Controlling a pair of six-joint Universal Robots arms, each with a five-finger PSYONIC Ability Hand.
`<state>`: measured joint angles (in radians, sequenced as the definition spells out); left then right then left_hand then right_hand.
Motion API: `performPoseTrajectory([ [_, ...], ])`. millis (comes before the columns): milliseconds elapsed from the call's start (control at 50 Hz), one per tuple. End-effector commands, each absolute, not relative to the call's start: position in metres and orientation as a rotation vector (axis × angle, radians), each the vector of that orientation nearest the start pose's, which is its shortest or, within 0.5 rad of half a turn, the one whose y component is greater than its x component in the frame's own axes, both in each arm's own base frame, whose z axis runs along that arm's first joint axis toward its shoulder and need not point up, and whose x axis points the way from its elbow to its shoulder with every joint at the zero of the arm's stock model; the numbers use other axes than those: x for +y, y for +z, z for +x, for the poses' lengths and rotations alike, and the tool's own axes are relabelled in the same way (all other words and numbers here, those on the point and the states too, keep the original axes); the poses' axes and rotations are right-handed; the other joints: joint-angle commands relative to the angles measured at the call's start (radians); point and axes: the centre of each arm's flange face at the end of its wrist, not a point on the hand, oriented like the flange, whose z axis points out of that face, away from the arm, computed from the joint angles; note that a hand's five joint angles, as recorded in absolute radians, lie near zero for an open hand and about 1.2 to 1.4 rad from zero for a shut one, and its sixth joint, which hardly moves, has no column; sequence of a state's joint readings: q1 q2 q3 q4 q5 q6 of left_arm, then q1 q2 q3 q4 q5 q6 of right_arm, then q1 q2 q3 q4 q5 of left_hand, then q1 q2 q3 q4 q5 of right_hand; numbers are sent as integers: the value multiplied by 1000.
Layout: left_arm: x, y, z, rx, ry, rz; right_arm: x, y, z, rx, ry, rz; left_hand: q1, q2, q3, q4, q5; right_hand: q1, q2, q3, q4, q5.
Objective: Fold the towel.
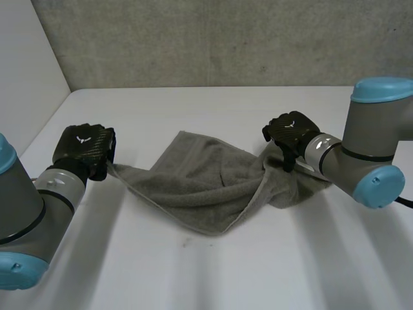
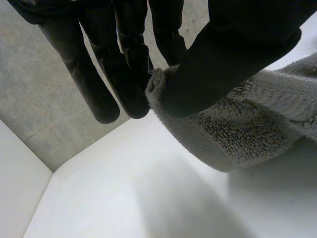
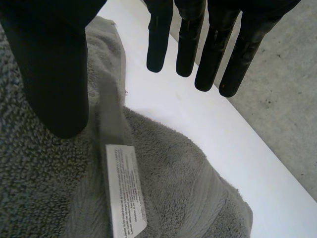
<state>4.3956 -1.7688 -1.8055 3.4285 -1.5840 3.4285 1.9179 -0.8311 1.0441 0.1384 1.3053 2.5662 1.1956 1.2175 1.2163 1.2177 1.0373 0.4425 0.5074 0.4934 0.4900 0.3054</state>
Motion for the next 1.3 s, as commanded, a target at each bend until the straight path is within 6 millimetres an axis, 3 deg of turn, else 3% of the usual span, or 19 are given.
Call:
performPoseTrajectory([
  [20,-264,203,-222,2283,-2055,693,-355,162,299,2124,-1753,-1328,201,179,180,179,184,100,36,50,53,63],
  [300,-265,199,-221,2289,-2042,695,-358,133,302,2175,-1686,-1340,201,179,180,179,184,138,73,88,91,101],
  [380,-265,199,-221,2289,-2042,695,-358,132,302,2175,-1684,-1336,201,179,180,179,184,488,423,437,440,451],
  [400,-265,199,-221,2289,-2042,695,-359,135,303,2162,-1693,-1329,201,179,180,179,184,787,722,737,740,750],
  [460,-266,200,-221,2288,-2043,694,-362,154,303,2128,-1761,-1303,201,179,180,179,184,954,889,903,906,916],
  [500,-266,200,-222,2288,-2043,694,-364,191,301,2067,-1879,-1211,201,179,180,179,184,954,889,903,906,916],
  [520,-267,201,-221,2283,-2048,691,-364,192,301,2066,-1880,-1211,201,179,180,179,184,954,889,903,906,916],
  [560,-267,204,-221,2277,-2055,687,-362,240,293,1982,-2002,-1055,201,179,180,179,184,954,889,903,906,916],
  [620,-269,208,-220,2263,-2069,675,-358,266,286,1940,-2057,-979,201,179,180,179,184,954,889,903,906,916],
  [660,-270,221,-217,2226,-2101,650,-352,305,261,1910,-2147,-866,201,179,180,179,184,954,889,903,906,916],
  [680,-270,221,-217,2226,-2101,649,-352,305,260,1910,-2147,-866,201,179,180,179,184,954,889,903,906,916],
  [720,-267,235,-215,2189,-2145,631,-346,326,235,1923,-2210,-821,201,179,180,179,184,954,889,903,906,916],
  [760,-261,267,-212,2109,-2235,595,-341,332,226,1933,-2230,-808,201,179,180,179,184,954,889,903,906,916],
  [780,-261,267,-212,2109,-2235,595,-341,332,226,1933,-2230,-808,201,179,180,179,184,954,889,903,906,916],
  [820,-254,301,-208,2018,-2325,552,-324,356,210,1920,-2301,-796,201,179,180,179,184,954,889,903,906,916],
  [980,-232,374,-196,1826,-2478,463,-288,400,182,1902,-2446,-845,201,179,180,179,184,954,889,903,906,916],
  [1140,-229,385,-192,1863,-2448,432,-269,401,177,1955,-2367,-914,201,179,180,179,184,954,889,903,906,916],
  [1240,-233,376,-189,1914,-2388,427,-270,380,173,2072,-2274,-985,201,179,180,179,184,954,889,903,906,916],
  [1300,-252,349,-191,2018,-2287,449,-273,361,175,2123,-2219,-1067,201,179,180,179,184,954,889,903,906,916],
])
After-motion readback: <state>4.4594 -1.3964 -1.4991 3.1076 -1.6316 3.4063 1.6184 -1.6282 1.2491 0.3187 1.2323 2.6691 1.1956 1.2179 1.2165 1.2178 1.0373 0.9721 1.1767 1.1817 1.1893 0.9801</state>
